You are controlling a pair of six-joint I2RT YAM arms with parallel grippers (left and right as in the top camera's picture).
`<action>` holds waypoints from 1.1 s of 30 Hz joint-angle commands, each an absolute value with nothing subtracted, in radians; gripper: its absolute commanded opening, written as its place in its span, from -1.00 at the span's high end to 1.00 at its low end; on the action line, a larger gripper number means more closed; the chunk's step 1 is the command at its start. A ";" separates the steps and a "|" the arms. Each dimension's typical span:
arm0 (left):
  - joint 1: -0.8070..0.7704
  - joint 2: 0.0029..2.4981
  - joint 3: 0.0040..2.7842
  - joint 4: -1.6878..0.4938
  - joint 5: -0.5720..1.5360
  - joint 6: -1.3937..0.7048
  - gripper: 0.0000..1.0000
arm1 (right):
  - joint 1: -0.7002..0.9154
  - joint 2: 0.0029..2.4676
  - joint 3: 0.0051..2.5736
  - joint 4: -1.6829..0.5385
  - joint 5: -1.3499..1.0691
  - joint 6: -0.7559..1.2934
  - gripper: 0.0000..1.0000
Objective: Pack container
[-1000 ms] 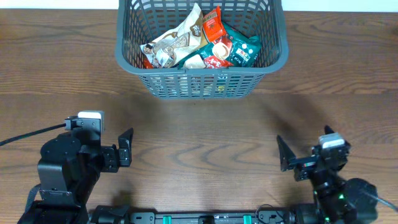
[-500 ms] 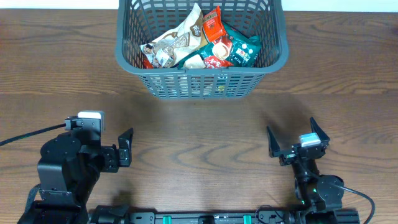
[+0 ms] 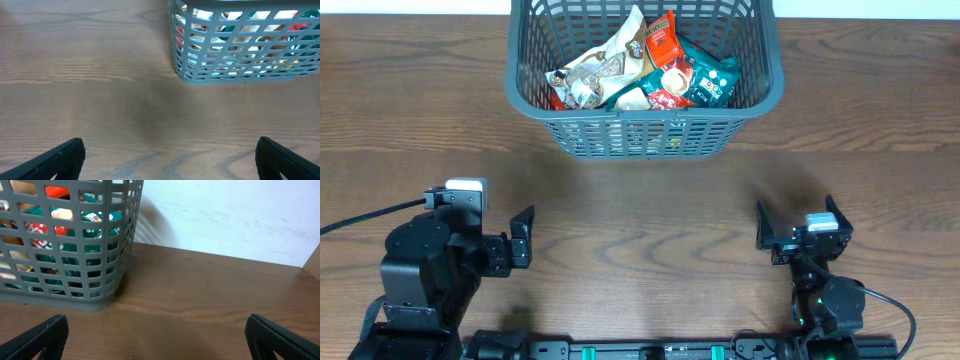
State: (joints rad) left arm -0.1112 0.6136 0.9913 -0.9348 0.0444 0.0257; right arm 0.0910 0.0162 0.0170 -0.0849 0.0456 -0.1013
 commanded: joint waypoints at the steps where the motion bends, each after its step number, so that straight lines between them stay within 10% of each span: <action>1: -0.105 0.615 0.989 -0.934 0.029 0.021 -0.97 | 0.099 0.005 0.012 -0.083 0.061 -0.075 -0.98; 33: -0.098 0.315 0.790 -0.834 0.007 0.057 -0.97 | 0.099 0.005 0.012 -0.083 0.061 -0.075 -0.98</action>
State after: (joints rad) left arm -0.1047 0.3962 0.8734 -0.8711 0.0193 0.0498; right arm 0.0910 0.0162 0.0170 -0.0845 0.0463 -0.0872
